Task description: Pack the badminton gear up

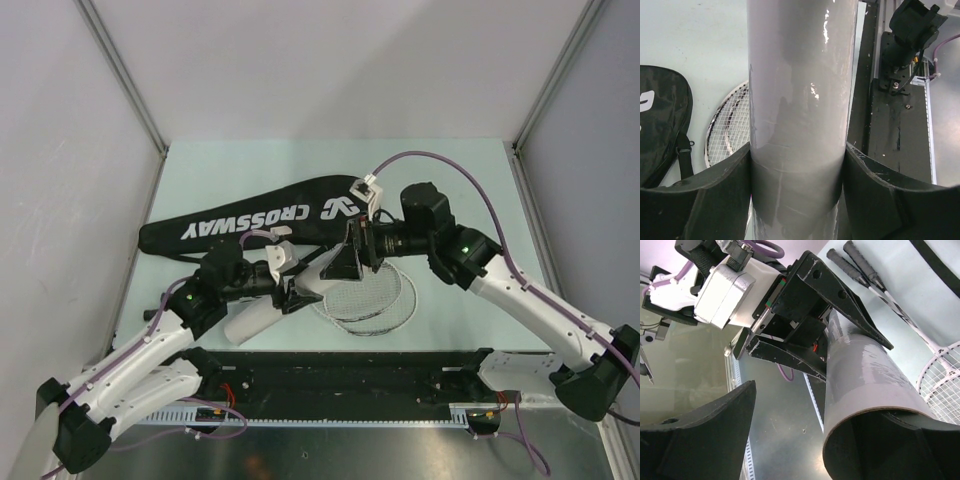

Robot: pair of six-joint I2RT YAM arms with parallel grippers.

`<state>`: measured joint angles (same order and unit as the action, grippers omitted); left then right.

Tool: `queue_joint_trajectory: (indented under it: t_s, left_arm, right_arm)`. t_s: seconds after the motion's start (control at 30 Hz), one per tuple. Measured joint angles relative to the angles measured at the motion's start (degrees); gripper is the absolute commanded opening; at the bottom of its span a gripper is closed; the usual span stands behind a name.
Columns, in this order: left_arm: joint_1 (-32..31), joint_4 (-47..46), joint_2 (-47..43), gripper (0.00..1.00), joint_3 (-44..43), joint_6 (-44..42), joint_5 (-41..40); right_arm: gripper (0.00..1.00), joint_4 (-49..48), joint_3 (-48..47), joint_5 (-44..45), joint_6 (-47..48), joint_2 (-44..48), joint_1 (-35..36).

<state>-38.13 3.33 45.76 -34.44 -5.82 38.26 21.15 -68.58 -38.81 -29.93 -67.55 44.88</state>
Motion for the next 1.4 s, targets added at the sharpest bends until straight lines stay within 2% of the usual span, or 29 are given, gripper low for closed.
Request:
queue_joint_trajectory:
  t_s: [0.1, 0.2, 0.3, 0.4, 0.5, 0.57, 0.63, 0.73, 0.8, 0.83, 0.93, 1.13, 1.17, 1.27, 1.4]
  left_arm:
    - [-0.09, -0.66, 0.0, 0.0, 0.0, -0.02, -0.15]
    - [-0.33, -2.08, -0.07, 0.0, 0.0, -0.04, -0.63]
    - [-0.35, -2.99, -0.42, 0.0, 0.0, -0.15, -2.14]
    - [-0.37, -3.26, -0.5, 0.0, 0.0, -0.15, -3.26]
    - [-0.37, -3.26, -0.5, 0.0, -0.02, 0.26, -5.2]
    - [-0.37, -2.84, -0.11, 0.0, -0.55, 1.07, -6.58]
    - [-0.37, -2.16, 0.66, 0.0, -1.68, 1.55, -6.93]
    - [-0.37, -1.46, 1.05, 0.0, -2.97, 1.81, -6.97]
    - [-0.37, -1.18, 0.72, 0.0, -2.97, 1.77, -7.15]
    - [-0.37, -0.96, 0.61, 0.0, -2.97, 1.75, -7.28]
    - [-0.37, -0.44, 0.59, 0.0, -2.97, 1.38, -7.56]
    - [-0.37, 0.33, -0.52, 0.0, -2.97, 1.29, -7.45]
    - [-0.37, 0.31, -0.76, 0.01, -2.97, 1.29, -7.41]
    - [-0.37, 0.33, -1.18, 0.0, -2.97, 1.29, -6.91]
    - [-0.37, 0.37, -1.18, 0.0, -2.97, 1.31, -6.4]
  right_arm:
    - [0.81, -0.31, 0.39, 0.63, -0.35, 1.33, -1.44]
    - [0.9, 1.29, 1.05, 3.56, 0.31, 6.29, -5.66]
    - [0.93, 4.92, 1.38, 13.94, 2.73, 16.5, -9.44]
    - [0.94, 7.23, 0.98, 26.16, 3.41, 24.5, -9.57]
    - [0.96, 10.91, -0.09, 42.01, 1.86, 26.12, -11.54]
    - [0.95, 12.94, 1.18, 48.89, 0.9, 24.06, -15.04]
    - [0.93, 13.86, 4.66, 49.86, 0.0, 20.0, -24.28]
    - [0.87, 12.85, 11.58, 44.85, -1.03, 13.2, -37.9]
    - [0.82, 12.57, 14.4, 41.53, -0.9, 6.95, -44.24]
    - [0.76, 12.39, 14.82, 40.37, -0.48, 3.19, -46.38]
    - [0.65, 9.79, 14.75, 38.75, 1.68, -7.63, -48.02]
    - [0.54, 5.38, 14.58, 39.67, 6.36, -22.21, -48.02]
    - [0.52, 5.03, 14.56, 40.11, 7.02, -23.65, -48.02]
    - [0.39, 3.72, 14.56, 41.44, 8.96, -25.24, -48.0]
    - [0.39, 1.97, 13.97, 42.86, 10.71, -25.24, -47.54]
